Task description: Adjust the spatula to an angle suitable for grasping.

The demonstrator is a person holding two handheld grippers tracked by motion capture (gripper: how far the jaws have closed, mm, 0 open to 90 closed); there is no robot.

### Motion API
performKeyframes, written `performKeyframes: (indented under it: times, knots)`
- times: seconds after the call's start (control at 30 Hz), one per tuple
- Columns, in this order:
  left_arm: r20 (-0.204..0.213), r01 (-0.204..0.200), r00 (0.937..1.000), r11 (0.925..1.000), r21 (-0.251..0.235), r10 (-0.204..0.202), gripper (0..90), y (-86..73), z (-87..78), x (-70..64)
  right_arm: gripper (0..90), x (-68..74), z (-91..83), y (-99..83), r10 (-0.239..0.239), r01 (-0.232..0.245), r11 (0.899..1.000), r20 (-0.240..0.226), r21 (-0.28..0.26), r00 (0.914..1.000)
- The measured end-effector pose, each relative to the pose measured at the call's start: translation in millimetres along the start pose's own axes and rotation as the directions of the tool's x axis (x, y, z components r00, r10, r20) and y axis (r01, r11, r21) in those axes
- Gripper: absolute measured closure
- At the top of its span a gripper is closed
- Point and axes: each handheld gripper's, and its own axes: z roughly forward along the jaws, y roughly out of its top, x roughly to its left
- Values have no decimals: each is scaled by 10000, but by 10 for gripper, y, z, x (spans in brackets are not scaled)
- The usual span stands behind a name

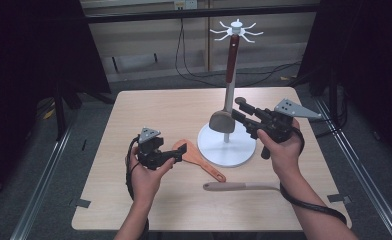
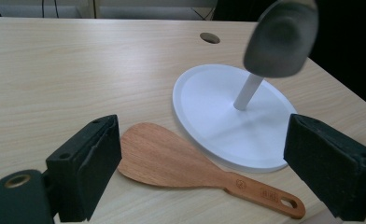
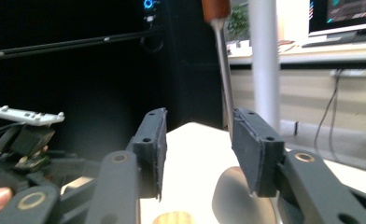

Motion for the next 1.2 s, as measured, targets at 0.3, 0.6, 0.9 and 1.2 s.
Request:
performKeyframes:
  times: [0.3, 0.6, 0.9, 1.2]
  knots:
    - [-38, 49, 10000, 10000, 5, -49, 112, -9, 8, 5, 785, -12, -15, 173, -303, 358, 9971, 809, -675, 9963]
    - [-22, 50, 10000, 9999, 102, -50, 112, -16, 14, 23, 900, 55, 18, 350, -749, 967, 9891, 1858, -1113, 9797]
    - [7, 49, 10000, 10000, 79, -50, 112, -6, 11, 25, 900, 79, 96, 630, -697, 1148, 9787, 2502, -1702, 9657]
    - [15, 43, 10000, 10000, 47, -43, 112, 13, 18, 24, 900, 73, 148, 814, -459, 1180, 9648, 2912, -2349, 9556]
